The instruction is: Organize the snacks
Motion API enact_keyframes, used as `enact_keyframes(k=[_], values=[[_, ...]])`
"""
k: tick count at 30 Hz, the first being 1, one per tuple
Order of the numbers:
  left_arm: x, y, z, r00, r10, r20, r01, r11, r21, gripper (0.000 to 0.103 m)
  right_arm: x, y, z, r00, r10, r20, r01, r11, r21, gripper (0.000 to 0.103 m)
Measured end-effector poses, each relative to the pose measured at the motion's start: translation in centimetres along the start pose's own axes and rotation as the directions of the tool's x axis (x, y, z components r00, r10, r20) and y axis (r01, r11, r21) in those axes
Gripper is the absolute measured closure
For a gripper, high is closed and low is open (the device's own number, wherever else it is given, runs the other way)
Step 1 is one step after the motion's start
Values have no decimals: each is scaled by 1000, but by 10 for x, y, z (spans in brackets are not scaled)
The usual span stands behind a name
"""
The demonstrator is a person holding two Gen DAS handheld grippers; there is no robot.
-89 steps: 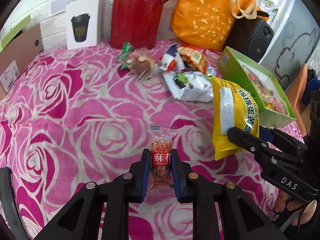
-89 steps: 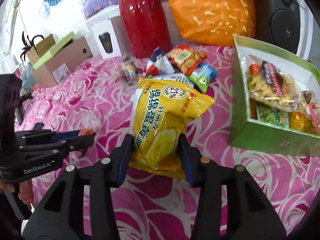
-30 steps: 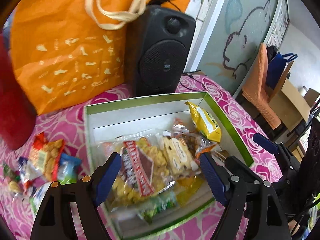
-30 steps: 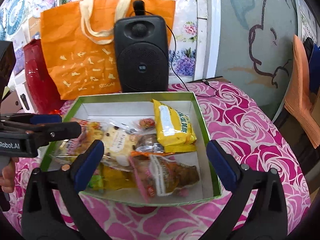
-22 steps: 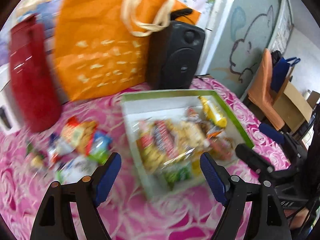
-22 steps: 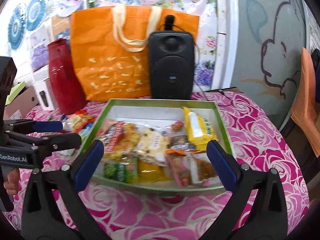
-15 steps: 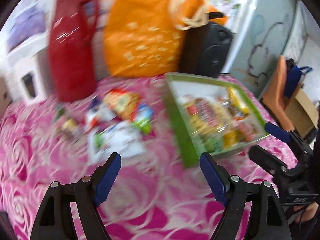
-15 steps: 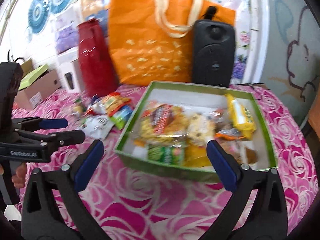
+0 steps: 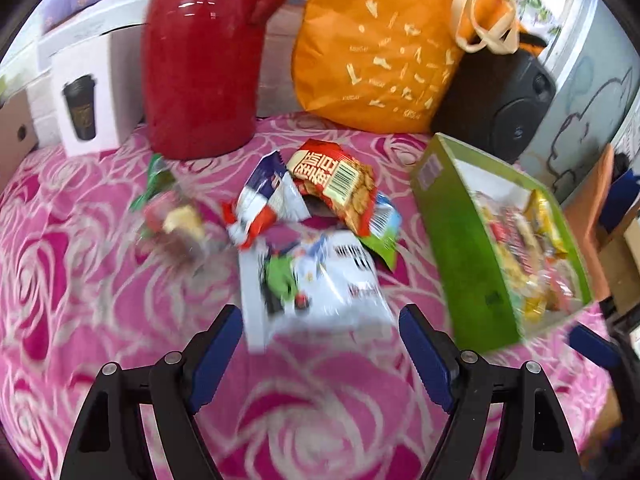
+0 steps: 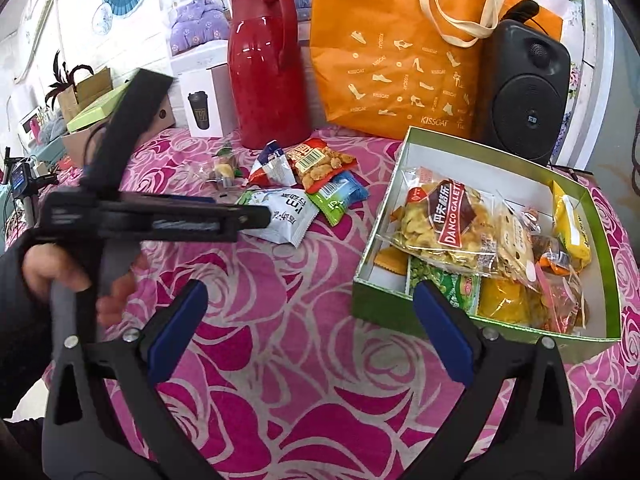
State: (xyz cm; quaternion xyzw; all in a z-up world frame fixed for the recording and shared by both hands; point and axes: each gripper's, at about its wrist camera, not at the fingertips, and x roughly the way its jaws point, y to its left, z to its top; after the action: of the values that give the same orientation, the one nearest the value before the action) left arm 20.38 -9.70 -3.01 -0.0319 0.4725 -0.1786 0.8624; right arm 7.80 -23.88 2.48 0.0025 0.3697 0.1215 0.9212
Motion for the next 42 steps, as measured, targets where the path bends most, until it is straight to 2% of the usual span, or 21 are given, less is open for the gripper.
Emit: enact_keyframes(k=[1, 3, 4, 5, 7, 8, 16, 19, 21, 23, 26, 30, 34, 36, 39, 42], values=[[7, -1, 3, 1000, 15, -8, -15, 1000, 0, 21, 0, 0, 0, 1000, -4, -2, 4, 1000, -2, 1], [19, 2, 7, 999, 1, -35, -1, 1000, -10, 38, -1, 0, 0, 1000, -6, -5, 6, 1000, -6, 1], [23, 3, 7, 999, -2, -46, 2, 1000, -2, 59, 0, 0, 1, 1000, -7, -6, 7, 1000, -8, 1], [23, 4, 7, 999, -23, -43, 24, 1000, 11, 70, 2, 0, 2, 1000, -8, -9, 8, 1000, -8, 1], [17, 9, 3, 998, -57, -41, 58, 998, 24, 83, 7, 2, 5, 1000, -2, -14, 2, 1000, -10, 1], [14, 12, 1, 997, -68, -45, 69, 997, 27, 84, 9, 4, 7, 1000, 3, -16, -3, 1000, -13, 1], [-26, 38, -33, 991, -127, -30, 126, 992, -13, 86, 34, 32, 21, 997, 68, -40, -71, 995, -73, 1], [-43, 49, -43, 994, -108, -16, 108, 994, -19, 85, 44, 47, 26, 993, 108, -52, -114, 986, -124, 1], [-53, 61, -42, 995, -101, 6, 101, 994, -44, 80, 53, 58, 29, 989, 135, -64, -144, 976, -164, 1], [-63, 74, -36, 994, -97, 46, 101, 992, -82, 63, 67, 70, 34, 985, 158, -76, -170, 964, -205, 1], [-67, 89, -23, 995, -62, 84, 71, 991, -112, 62, 85, 84, 40, 977, 200, -78, -213, 943, -256, 1], [-58, 104, -2, 995, -46, 87, 57, 989, -136, 62, 112, 98, 49, 965, 239, -111, -262, 917, -301, 1], [-39, 103, 15, 996, -58, 68, 66, 989, -131, 60, 138, 96, 45, 947, 263, -187, -309, 906, -290, 1], [-26, 100, 22, 997, -61, 56, 67, 990, -127, 59, 139, 91, 38, 931, 286, -226, -340, 905, -254, 1], [-5, 97, 30, 998, -60, 28, 63, 990, -125, 57, 125, 86, 21, 918, 318, -238, -372, 899, -233, 1], [13, 97, 34, 998, -69, 11, 69, 988, -139, 57, 109, 85, 8, 917, 326, -229, -376, 897, -232, 1]])
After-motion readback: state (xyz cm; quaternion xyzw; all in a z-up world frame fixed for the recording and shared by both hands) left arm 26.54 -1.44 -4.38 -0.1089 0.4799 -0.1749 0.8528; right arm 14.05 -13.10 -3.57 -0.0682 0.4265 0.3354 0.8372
